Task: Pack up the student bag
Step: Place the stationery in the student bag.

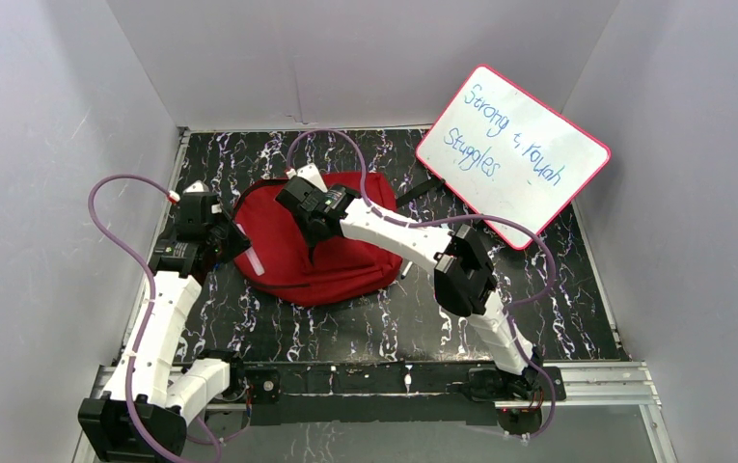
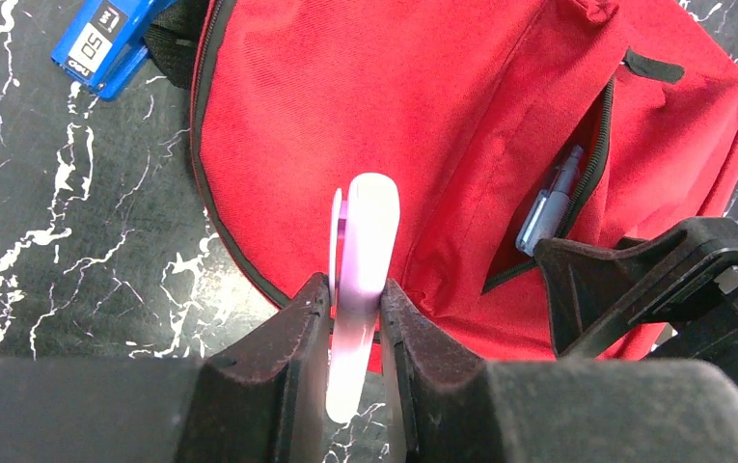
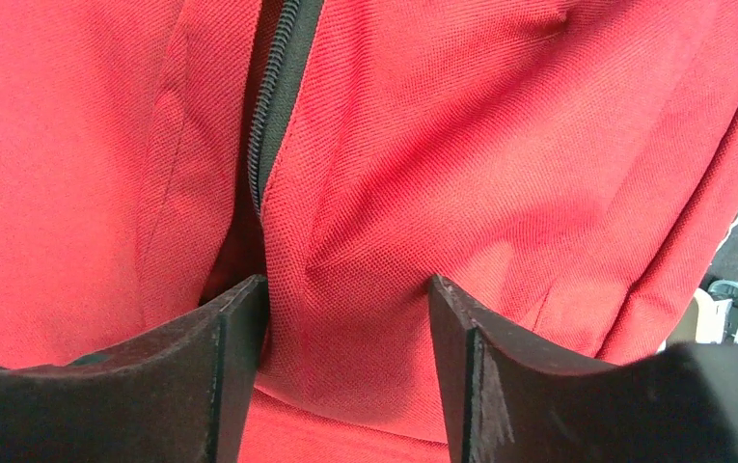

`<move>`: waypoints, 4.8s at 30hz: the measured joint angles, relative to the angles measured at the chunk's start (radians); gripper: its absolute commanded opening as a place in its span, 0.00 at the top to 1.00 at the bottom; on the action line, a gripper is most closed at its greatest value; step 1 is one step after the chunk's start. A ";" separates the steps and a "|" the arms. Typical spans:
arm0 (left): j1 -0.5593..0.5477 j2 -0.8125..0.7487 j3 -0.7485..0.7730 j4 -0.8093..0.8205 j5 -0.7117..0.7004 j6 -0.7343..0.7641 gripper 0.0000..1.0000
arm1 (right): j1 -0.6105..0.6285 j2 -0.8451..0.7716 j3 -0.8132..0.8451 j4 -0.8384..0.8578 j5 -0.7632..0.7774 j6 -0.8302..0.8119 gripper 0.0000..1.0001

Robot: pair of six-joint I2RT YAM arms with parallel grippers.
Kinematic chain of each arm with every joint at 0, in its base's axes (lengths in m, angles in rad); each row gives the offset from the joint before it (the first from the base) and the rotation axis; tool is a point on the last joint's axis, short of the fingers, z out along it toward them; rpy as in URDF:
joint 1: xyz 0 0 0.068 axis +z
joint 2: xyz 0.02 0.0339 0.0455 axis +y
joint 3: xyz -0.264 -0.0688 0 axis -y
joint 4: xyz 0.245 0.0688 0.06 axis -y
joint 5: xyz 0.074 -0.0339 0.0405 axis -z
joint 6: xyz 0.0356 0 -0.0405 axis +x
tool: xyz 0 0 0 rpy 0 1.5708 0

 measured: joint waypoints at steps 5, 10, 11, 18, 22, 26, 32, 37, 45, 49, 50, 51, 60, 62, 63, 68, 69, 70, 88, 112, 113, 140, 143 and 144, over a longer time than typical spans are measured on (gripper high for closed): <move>0.000 -0.002 -0.015 0.032 0.049 0.001 1.00 | 0.002 -0.002 -0.005 0.011 0.000 -0.012 0.62; 0.000 0.002 -0.036 0.098 0.162 0.002 1.00 | 0.002 -0.031 -0.044 0.046 -0.040 -0.013 0.75; 0.000 0.006 -0.040 0.116 0.186 0.001 1.00 | 0.002 -0.035 -0.045 0.053 -0.048 -0.012 0.76; 0.000 0.048 -0.111 0.303 0.329 -0.021 1.00 | 0.002 -0.105 -0.078 0.103 -0.111 -0.011 0.76; 0.000 0.080 -0.144 0.422 0.384 -0.051 1.00 | 0.002 -0.164 -0.124 0.141 -0.138 -0.010 0.75; 0.000 0.122 -0.152 0.491 0.393 -0.073 1.00 | 0.001 -0.180 -0.129 0.163 -0.151 -0.006 0.43; 0.000 0.105 -0.152 0.471 0.303 -0.080 1.00 | 0.000 -0.178 -0.129 0.167 -0.150 -0.006 0.29; 0.000 0.047 -0.153 0.432 0.259 -0.079 1.00 | 0.000 -0.124 -0.094 0.168 -0.139 -0.012 0.31; 0.000 0.008 -0.177 0.400 0.243 -0.081 1.00 | -0.005 -0.018 -0.046 0.163 -0.098 -0.034 0.53; 0.000 0.008 -0.182 0.388 0.243 -0.082 1.00 | -0.010 -0.005 -0.044 0.161 -0.086 -0.040 0.69; 0.000 0.008 -0.182 0.387 0.243 -0.082 1.00 | -0.011 -0.005 -0.043 0.161 -0.085 -0.040 0.74; 0.000 0.009 -0.182 0.387 0.243 -0.082 1.00 | -0.011 -0.005 -0.041 0.162 -0.084 -0.040 0.79; 0.000 0.047 -0.183 0.438 0.301 -0.078 1.00 | -0.014 -0.021 -0.059 0.178 -0.096 -0.050 1.00; 0.000 0.063 -0.183 0.462 0.316 -0.078 1.00 | -0.016 -0.037 -0.079 0.194 -0.108 -0.059 1.00; 0.000 0.074 -0.183 0.475 0.323 -0.078 1.00 | -0.018 -0.047 -0.089 0.203 -0.118 -0.064 1.00; 0.000 0.141 -0.183 0.547 0.351 -0.082 1.00 | -0.026 -0.085 -0.108 0.230 -0.161 -0.081 1.00; 0.000 0.153 -0.183 0.564 0.352 -0.084 1.00 | -0.027 -0.089 -0.108 0.233 -0.166 -0.082 1.00; 0.000 0.164 -0.183 0.580 0.351 -0.087 1.00 | -0.030 -0.093 -0.109 0.237 -0.174 -0.082 1.00; -0.038 0.348 -0.269 0.902 0.341 -0.208 1.00 | -0.065 -0.124 -0.161 0.279 -0.283 -0.051 1.00; -0.233 0.532 -0.227 1.010 0.425 -0.248 0.85 | -0.104 -0.161 -0.198 0.295 -0.335 -0.029 1.00; -0.233 0.541 -0.214 1.002 0.431 -0.241 0.79 | -0.107 -0.166 -0.203 0.298 -0.334 -0.029 1.00; -0.248 0.187 -0.135 0.541 0.249 -0.094 0.50 | -0.134 -0.221 -0.306 0.371 -0.399 0.014 1.00; -0.248 0.109 -0.135 0.481 0.222 -0.082 0.50 | -0.136 -0.221 -0.306 0.372 -0.412 0.014 1.00; -0.248 0.085 -0.135 0.461 0.210 -0.079 0.50 | -0.137 -0.221 -0.306 0.372 -0.415 0.014 1.00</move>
